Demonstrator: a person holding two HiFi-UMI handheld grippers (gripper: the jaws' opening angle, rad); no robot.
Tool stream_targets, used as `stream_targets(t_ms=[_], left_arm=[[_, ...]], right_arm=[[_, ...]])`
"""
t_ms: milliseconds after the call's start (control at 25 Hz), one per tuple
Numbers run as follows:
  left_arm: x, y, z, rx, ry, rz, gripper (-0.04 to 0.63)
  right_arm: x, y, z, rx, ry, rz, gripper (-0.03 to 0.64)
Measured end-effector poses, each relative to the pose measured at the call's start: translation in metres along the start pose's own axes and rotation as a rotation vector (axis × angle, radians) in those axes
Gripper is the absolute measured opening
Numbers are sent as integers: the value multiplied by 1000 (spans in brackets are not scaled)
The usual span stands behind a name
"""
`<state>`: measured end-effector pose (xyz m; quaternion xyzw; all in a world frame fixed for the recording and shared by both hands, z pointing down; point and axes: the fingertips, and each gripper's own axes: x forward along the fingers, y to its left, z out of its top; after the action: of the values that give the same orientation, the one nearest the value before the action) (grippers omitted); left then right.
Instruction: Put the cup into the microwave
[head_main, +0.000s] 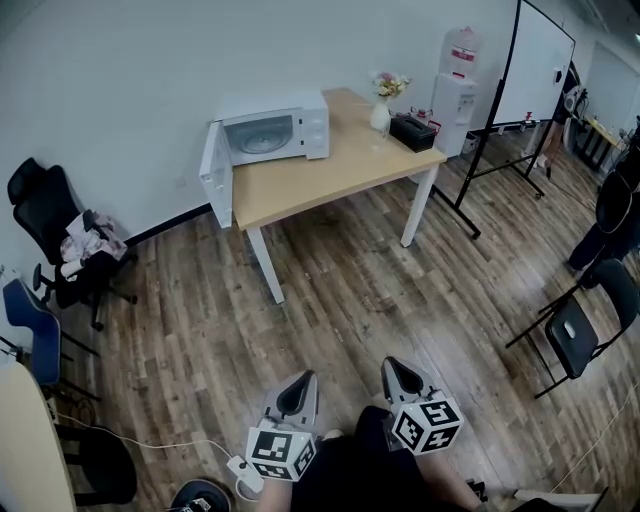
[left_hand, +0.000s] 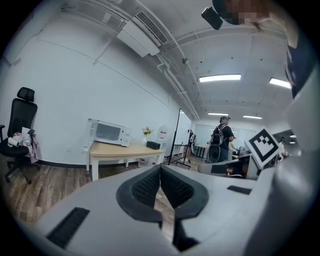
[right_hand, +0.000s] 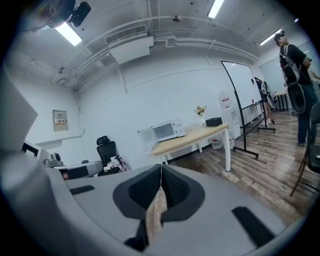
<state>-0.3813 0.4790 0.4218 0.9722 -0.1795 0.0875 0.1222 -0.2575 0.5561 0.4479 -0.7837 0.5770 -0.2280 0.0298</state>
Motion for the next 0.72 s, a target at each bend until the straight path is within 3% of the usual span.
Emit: stream_targets(t_ms=[720], left_arm=[[28,18,-5,-22,29,51,6]], right_arm=[[27,-20,-3,28,44,-1,-6]])
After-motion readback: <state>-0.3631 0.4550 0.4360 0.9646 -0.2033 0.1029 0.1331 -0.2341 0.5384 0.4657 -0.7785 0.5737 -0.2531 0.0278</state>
